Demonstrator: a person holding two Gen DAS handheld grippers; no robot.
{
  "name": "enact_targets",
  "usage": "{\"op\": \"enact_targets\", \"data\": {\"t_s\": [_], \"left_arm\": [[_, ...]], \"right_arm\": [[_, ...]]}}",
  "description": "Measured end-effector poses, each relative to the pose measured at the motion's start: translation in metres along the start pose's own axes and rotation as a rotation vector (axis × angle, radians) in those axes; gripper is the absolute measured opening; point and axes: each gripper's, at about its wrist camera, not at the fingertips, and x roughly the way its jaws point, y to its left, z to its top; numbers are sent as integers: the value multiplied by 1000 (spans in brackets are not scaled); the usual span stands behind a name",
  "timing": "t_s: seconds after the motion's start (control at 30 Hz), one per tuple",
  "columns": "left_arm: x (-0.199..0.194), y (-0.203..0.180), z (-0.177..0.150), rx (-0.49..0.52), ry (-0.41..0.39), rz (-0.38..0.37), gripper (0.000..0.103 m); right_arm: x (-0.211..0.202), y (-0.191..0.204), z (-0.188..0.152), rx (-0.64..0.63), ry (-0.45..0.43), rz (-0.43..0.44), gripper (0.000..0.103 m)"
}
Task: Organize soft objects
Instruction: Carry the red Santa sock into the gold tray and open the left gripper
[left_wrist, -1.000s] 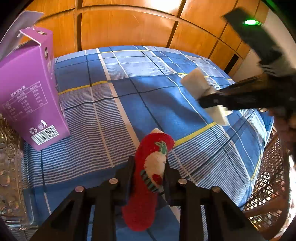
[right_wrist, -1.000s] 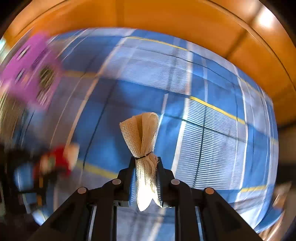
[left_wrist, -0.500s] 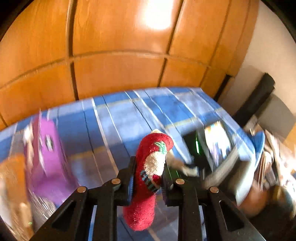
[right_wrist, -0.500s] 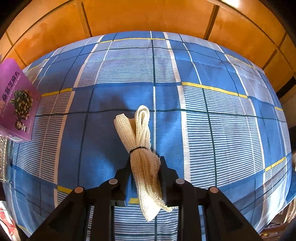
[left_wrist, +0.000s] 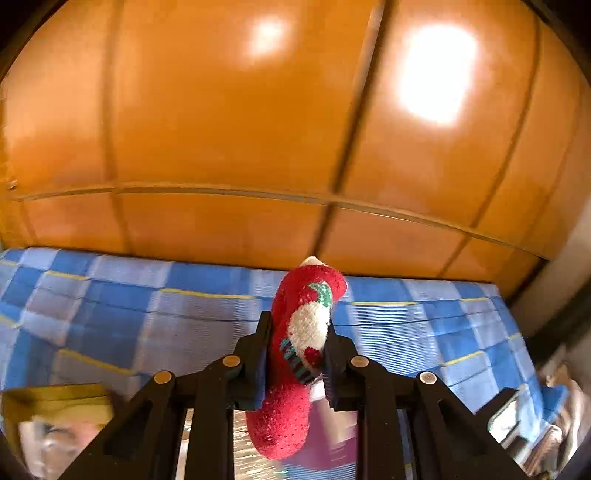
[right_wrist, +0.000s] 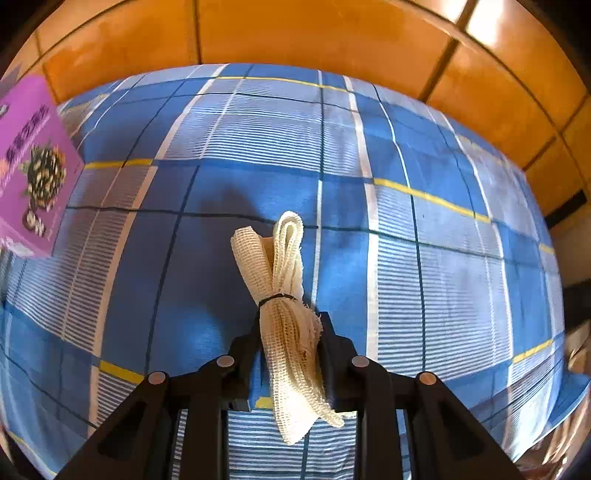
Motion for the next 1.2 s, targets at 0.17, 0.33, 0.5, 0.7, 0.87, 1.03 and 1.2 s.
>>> {"op": "enact_targets", "data": {"t_s": [0.17, 0.33, 0.5, 0.7, 0.87, 1.03, 1.2], "left_arm": [[-33, 63, -23, -73, -34, 68, 23], [-63, 117, -60, -136, -46, 125, 23], [-96, 171, -107, -210, -39, 166, 23], [-133, 233, -160, -350, -32, 228, 24], [-157, 273, -204, -474, -31, 268, 24], [-167, 288, -239, -562, -16, 269, 24], [-158, 284, -262, -583, 20, 263, 25]], "right_arm": [[-4, 12, -2, -54, -18, -47, 24], [-11, 7, -5, -36, -14, -40, 24], [-9, 13, -7, -90, -35, -76, 23], [-9, 21, -9, -140, -53, -118, 22], [-8, 20, -8, -136, -54, -121, 22], [-9, 20, -9, -134, -55, -125, 22], [-8, 20, -8, -131, -56, -127, 22]]}}
